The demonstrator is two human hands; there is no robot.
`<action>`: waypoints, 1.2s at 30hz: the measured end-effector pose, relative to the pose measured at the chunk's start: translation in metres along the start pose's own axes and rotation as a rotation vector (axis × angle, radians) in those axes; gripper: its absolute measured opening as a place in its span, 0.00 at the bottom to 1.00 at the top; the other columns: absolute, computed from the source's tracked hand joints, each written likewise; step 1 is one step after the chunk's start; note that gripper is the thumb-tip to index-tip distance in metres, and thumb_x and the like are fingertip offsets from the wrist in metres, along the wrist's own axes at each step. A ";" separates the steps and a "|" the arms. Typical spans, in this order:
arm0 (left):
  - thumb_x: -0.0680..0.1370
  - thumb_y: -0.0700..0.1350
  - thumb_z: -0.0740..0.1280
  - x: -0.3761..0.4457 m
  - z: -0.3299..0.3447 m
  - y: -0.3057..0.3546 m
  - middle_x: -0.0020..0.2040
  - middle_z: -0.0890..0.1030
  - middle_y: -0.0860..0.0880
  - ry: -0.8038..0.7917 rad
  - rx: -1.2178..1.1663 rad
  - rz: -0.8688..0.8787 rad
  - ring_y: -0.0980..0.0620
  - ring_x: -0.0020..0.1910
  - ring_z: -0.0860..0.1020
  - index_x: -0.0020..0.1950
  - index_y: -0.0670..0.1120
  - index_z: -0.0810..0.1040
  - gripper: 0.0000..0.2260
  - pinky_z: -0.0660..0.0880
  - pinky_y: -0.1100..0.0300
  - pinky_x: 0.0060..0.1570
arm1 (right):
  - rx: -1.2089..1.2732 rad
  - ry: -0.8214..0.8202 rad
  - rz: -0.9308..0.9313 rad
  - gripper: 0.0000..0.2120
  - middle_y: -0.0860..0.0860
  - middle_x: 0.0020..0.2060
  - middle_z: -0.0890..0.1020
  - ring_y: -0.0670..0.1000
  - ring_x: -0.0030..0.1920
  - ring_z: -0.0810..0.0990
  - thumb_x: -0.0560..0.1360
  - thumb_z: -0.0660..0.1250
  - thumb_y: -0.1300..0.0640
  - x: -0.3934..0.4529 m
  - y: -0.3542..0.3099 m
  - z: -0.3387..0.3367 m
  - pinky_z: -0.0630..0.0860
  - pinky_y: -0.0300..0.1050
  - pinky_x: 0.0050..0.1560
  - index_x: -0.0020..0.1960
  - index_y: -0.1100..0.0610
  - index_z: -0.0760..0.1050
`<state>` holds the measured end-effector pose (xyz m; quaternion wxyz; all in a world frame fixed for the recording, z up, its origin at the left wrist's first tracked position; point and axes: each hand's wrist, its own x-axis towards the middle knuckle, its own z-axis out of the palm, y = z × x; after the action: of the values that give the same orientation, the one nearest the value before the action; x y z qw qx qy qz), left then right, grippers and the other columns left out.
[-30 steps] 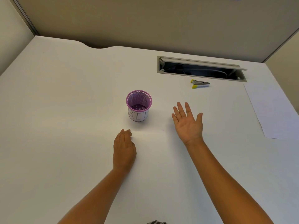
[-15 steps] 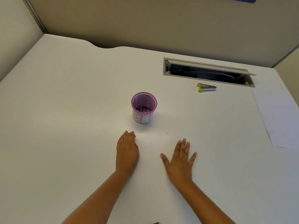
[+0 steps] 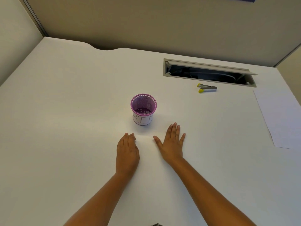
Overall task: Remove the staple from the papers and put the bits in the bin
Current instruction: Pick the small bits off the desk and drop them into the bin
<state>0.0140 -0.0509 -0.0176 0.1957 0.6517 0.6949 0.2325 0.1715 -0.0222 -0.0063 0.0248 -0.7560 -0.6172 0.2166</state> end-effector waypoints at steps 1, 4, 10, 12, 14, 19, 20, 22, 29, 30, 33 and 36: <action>0.74 0.43 0.48 0.000 0.000 0.000 0.58 0.78 0.38 0.000 -0.001 0.000 0.37 0.62 0.72 0.58 0.35 0.74 0.22 0.67 0.45 0.63 | 0.086 -0.003 -0.030 0.37 0.56 0.76 0.40 0.54 0.76 0.36 0.78 0.49 0.40 0.002 0.004 -0.003 0.33 0.55 0.72 0.75 0.62 0.38; 0.74 0.43 0.48 -0.001 0.000 -0.001 0.58 0.78 0.37 0.002 0.003 0.004 0.37 0.62 0.73 0.58 0.35 0.74 0.22 0.67 0.44 0.63 | 0.339 0.084 -0.090 0.30 0.54 0.77 0.47 0.51 0.77 0.45 0.80 0.54 0.50 0.000 0.023 -0.009 0.38 0.45 0.74 0.75 0.60 0.47; 0.74 0.42 0.48 -0.002 0.000 -0.001 0.57 0.78 0.37 0.006 -0.002 0.002 0.36 0.61 0.73 0.58 0.35 0.74 0.21 0.68 0.43 0.62 | 0.543 0.208 -0.055 0.22 0.50 0.71 0.67 0.49 0.71 0.64 0.73 0.69 0.53 -0.006 0.042 -0.012 0.57 0.38 0.70 0.65 0.58 0.72; 0.74 0.42 0.48 -0.002 0.000 -0.001 0.58 0.78 0.37 0.000 -0.003 0.000 0.36 0.62 0.73 0.58 0.35 0.74 0.22 0.68 0.43 0.62 | 0.518 0.225 -0.039 0.23 0.49 0.70 0.68 0.49 0.70 0.65 0.71 0.71 0.52 -0.003 0.040 -0.012 0.58 0.40 0.70 0.65 0.56 0.73; 0.74 0.42 0.48 -0.001 0.001 0.000 0.58 0.78 0.37 -0.002 0.003 0.002 0.36 0.62 0.73 0.58 0.35 0.74 0.22 0.67 0.43 0.63 | 0.488 0.274 -0.021 0.22 0.49 0.68 0.71 0.50 0.69 0.66 0.70 0.71 0.51 0.000 0.036 -0.012 0.58 0.39 0.68 0.62 0.54 0.76; 0.74 0.44 0.47 -0.002 0.001 -0.002 0.58 0.77 0.37 0.001 -0.004 -0.004 0.36 0.62 0.72 0.59 0.35 0.74 0.22 0.67 0.44 0.63 | 0.469 0.303 0.008 0.14 0.48 0.64 0.73 0.51 0.66 0.66 0.69 0.72 0.49 0.009 0.029 -0.015 0.60 0.47 0.68 0.54 0.49 0.81; 0.74 0.44 0.47 -0.002 0.001 -0.002 0.58 0.77 0.37 0.002 -0.008 -0.007 0.36 0.63 0.72 0.59 0.35 0.74 0.23 0.67 0.44 0.63 | 0.462 0.299 0.011 0.13 0.48 0.64 0.73 0.51 0.66 0.66 0.69 0.72 0.49 0.010 0.029 -0.016 0.59 0.47 0.67 0.53 0.49 0.81; 0.75 0.44 0.48 -0.001 0.001 -0.001 0.58 0.78 0.37 0.007 -0.014 -0.006 0.36 0.62 0.72 0.59 0.35 0.74 0.22 0.67 0.43 0.63 | 0.442 0.289 0.010 0.11 0.47 0.63 0.73 0.50 0.66 0.66 0.70 0.71 0.48 0.013 0.029 -0.017 0.58 0.46 0.65 0.51 0.49 0.82; 0.75 0.44 0.48 -0.001 0.001 -0.001 0.58 0.78 0.37 0.011 -0.014 -0.004 0.36 0.62 0.73 0.58 0.35 0.74 0.21 0.67 0.44 0.62 | 0.432 0.316 0.040 0.05 0.46 0.61 0.75 0.49 0.64 0.66 0.70 0.71 0.50 0.015 0.023 -0.015 0.56 0.42 0.60 0.45 0.49 0.83; 0.75 0.44 0.48 -0.001 0.001 -0.001 0.58 0.78 0.37 0.011 -0.011 -0.002 0.36 0.62 0.73 0.57 0.35 0.74 0.21 0.67 0.44 0.63 | 0.424 0.313 0.041 0.06 0.46 0.61 0.75 0.49 0.64 0.66 0.70 0.71 0.50 0.015 0.022 -0.015 0.56 0.43 0.60 0.45 0.50 0.83; 0.75 0.44 0.48 -0.001 0.002 -0.001 0.58 0.78 0.38 0.015 -0.011 0.001 0.37 0.62 0.72 0.57 0.35 0.74 0.21 0.67 0.44 0.63 | 0.427 0.297 0.044 0.06 0.46 0.61 0.75 0.49 0.64 0.66 0.71 0.70 0.51 0.015 0.022 -0.016 0.57 0.44 0.61 0.45 0.51 0.83; 0.76 0.44 0.48 -0.001 0.001 -0.001 0.58 0.78 0.38 0.020 -0.016 0.002 0.37 0.63 0.72 0.58 0.35 0.74 0.22 0.67 0.44 0.63 | 0.438 0.287 0.055 0.06 0.45 0.60 0.75 0.49 0.63 0.67 0.71 0.70 0.51 0.016 0.023 -0.018 0.56 0.43 0.59 0.45 0.51 0.83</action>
<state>0.0140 -0.0519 -0.0195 0.1935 0.6487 0.6942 0.2447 0.2013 -0.0088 -0.0021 0.2693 -0.7720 -0.5250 0.2363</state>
